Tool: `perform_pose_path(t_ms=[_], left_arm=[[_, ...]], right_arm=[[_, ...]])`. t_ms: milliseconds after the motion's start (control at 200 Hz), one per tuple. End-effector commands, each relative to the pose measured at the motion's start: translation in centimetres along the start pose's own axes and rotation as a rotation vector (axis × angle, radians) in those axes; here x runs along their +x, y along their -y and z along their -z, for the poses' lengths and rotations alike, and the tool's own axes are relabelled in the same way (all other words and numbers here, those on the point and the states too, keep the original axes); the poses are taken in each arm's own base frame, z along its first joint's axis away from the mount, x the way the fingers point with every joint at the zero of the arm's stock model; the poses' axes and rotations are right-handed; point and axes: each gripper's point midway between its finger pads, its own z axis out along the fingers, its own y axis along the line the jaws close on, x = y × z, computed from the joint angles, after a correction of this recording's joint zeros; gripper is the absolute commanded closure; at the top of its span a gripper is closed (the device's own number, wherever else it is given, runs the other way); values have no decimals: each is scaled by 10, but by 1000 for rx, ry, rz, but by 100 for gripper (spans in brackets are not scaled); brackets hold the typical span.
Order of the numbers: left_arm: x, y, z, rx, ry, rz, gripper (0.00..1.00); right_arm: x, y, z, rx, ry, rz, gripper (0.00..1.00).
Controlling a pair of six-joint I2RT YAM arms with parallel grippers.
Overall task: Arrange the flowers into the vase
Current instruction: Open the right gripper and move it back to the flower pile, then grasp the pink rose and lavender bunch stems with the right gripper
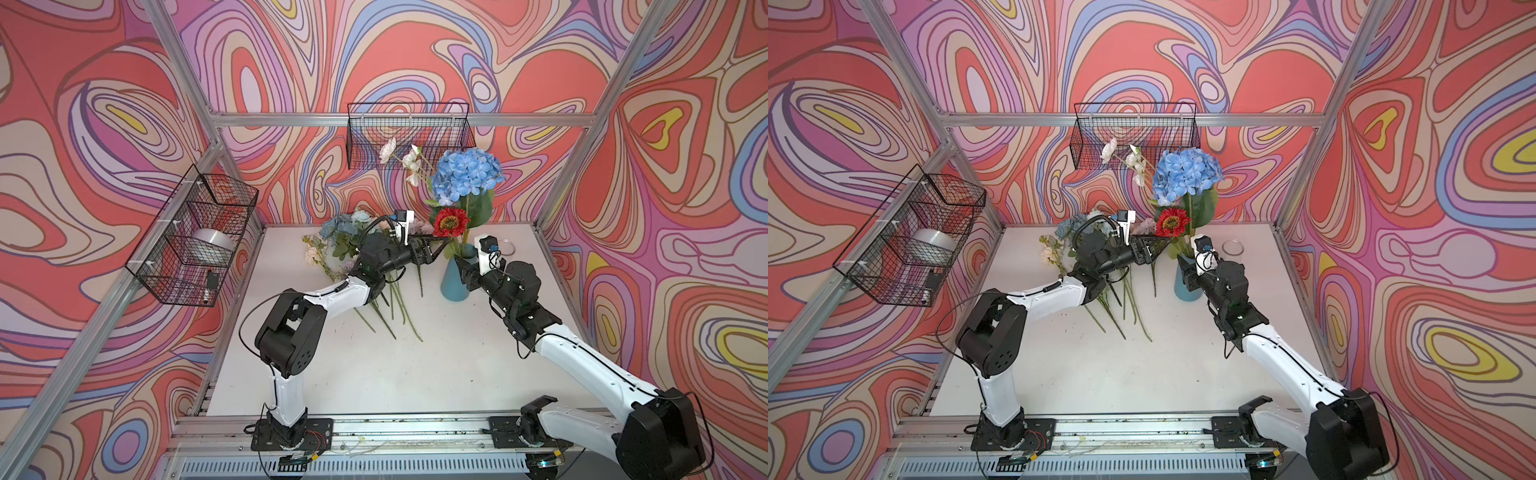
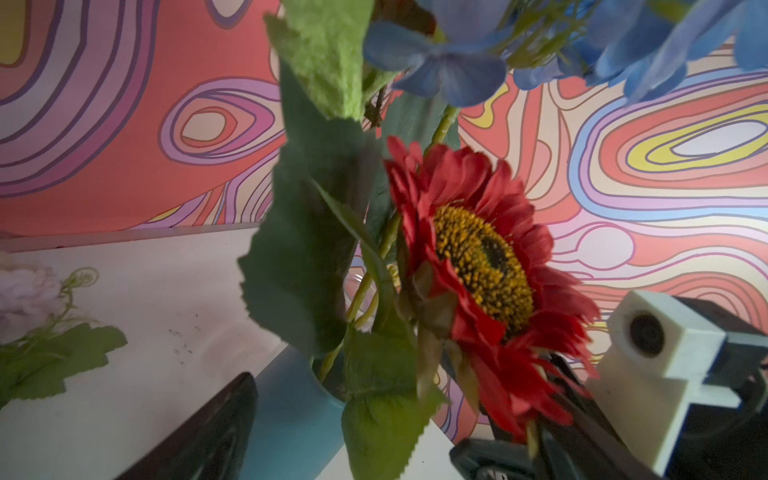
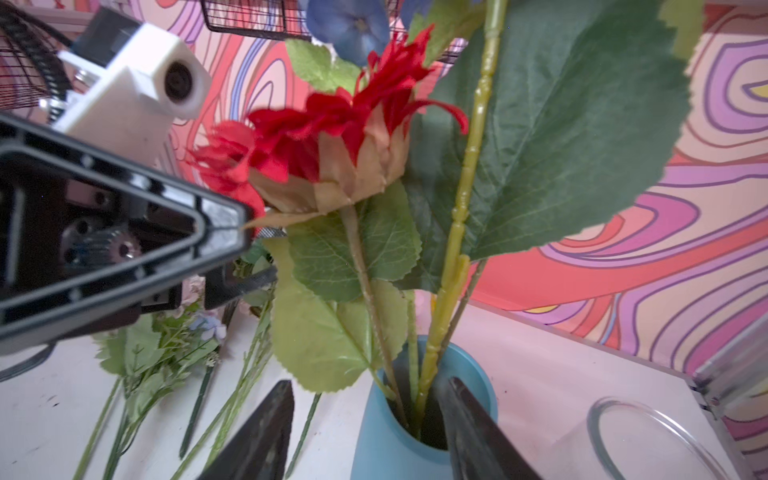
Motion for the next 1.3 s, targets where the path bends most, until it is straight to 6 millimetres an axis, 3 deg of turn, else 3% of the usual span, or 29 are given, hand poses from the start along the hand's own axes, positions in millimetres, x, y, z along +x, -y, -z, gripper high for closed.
perform_pose_path(t_ms=[0,100,245,416,621,781,796,951,1097,1292], left_arm=[[-11,27,21,20,44,-50,0],[-8,20,45,-33,61,-30,0],[-5,-13,87,-122,125,68,0],[-4,-59,138,-235,224,175,0],[-16,-92,196,-401,323,167,0],[-29,-109,244,-567,391,155,0],[-17,-116,253,-604,379,174,0],[-13,-126,288,-730,403,183,0],[-9,-125,305,-787,415,168,0],[-5,-125,310,-810,405,157,0]], right_arm=[[-13,-24,5,-134,-10,-65,43],[-9,-44,5,-192,-43,-94,45],[10,-91,2,-254,-98,-59,45],[44,-151,-12,-354,-212,-70,45],[95,-206,-38,-411,-409,-145,45],[127,-226,-60,-381,-576,-174,45],[129,-228,-62,-380,-588,-174,45],[154,-242,-79,-368,-703,-151,46],[179,-232,-93,-241,-804,-129,48],[201,-231,-101,-165,-881,-126,56]])
